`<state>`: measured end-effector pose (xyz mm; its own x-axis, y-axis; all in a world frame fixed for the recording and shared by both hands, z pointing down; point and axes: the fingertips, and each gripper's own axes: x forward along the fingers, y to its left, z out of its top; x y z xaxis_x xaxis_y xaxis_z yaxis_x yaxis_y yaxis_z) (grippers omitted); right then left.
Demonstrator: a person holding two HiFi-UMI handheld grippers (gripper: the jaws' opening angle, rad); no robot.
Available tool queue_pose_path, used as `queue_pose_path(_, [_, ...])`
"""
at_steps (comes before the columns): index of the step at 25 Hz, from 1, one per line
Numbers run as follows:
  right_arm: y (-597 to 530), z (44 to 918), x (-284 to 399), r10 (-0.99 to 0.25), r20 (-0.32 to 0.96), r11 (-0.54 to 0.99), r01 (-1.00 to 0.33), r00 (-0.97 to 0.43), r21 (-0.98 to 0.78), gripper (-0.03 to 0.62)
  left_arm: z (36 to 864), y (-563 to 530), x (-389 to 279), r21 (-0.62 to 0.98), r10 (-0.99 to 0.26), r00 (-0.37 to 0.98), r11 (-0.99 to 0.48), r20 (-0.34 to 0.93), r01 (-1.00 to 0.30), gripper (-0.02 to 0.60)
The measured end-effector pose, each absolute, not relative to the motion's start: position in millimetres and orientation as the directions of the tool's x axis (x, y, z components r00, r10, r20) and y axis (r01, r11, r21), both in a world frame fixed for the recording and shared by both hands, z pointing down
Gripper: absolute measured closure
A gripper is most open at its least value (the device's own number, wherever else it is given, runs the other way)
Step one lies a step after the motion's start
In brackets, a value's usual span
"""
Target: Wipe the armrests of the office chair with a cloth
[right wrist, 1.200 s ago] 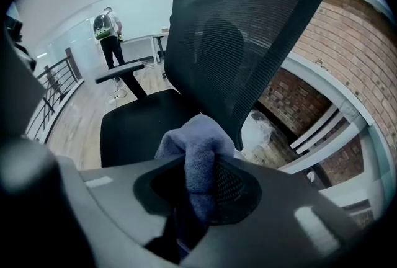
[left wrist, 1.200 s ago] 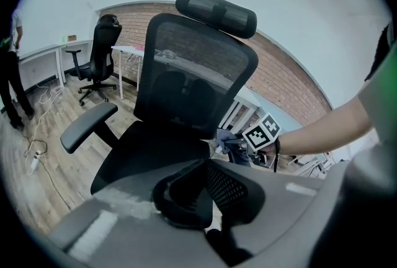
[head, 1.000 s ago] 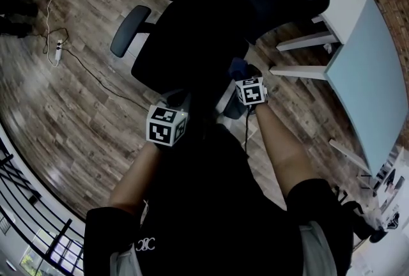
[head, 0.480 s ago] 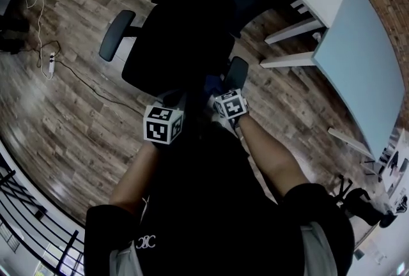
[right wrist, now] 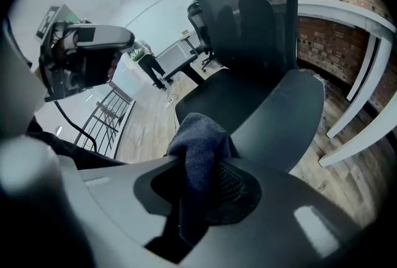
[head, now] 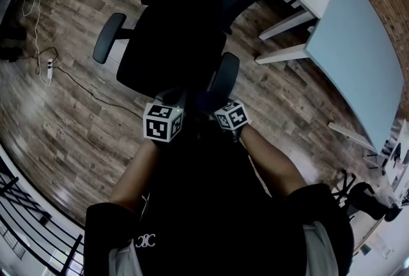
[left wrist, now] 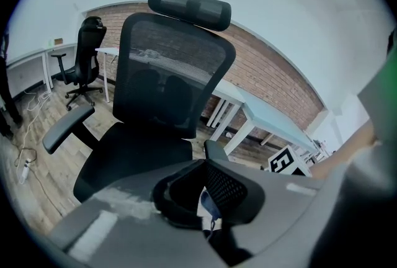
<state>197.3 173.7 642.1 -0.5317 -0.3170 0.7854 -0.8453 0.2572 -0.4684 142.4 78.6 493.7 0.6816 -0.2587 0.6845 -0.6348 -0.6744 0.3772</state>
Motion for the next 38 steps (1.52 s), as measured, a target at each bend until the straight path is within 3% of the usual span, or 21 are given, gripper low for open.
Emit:
queue_pose_path(8, [170, 654, 278, -0.369, 0.827, 0.188, -0.905, -0.425, -0.381, 0.511, 490, 79, 157, 0.362, -0.275, 0.674, -0.674, 0.685, -0.644, 0.575])
queue_pose_path(19, [84, 652, 364, -0.405, 0.882, 0.164, -0.968, -0.240, -0.188, 0.510, 478, 81, 139, 0.313, -0.340, 0.628, -0.644, 0.700, -0.698, 0.575])
queue_pose_path(23, [65, 652, 369, -0.401, 0.880, 0.167, -0.965, -0.253, -0.202, 0.505, 471, 77, 133, 0.280, -0.365, 0.607, -0.643, 0.706, -0.713, 0.575])
queue_pose_path(32, [67, 645, 365, -0.525, 0.829, 0.071, -0.980, -0.194, -0.185, 0.510, 472, 87, 142, 0.271, -0.322, 0.611, -0.682, 0.723, -0.680, 0.575])
queue_pose_path(38, [130, 649, 310, -0.541, 0.777, 0.108, -0.943, -0.322, -0.315, 0.510, 464, 101, 166, 0.258, -0.289, 0.640, -0.740, 0.712, -0.621, 0.575])
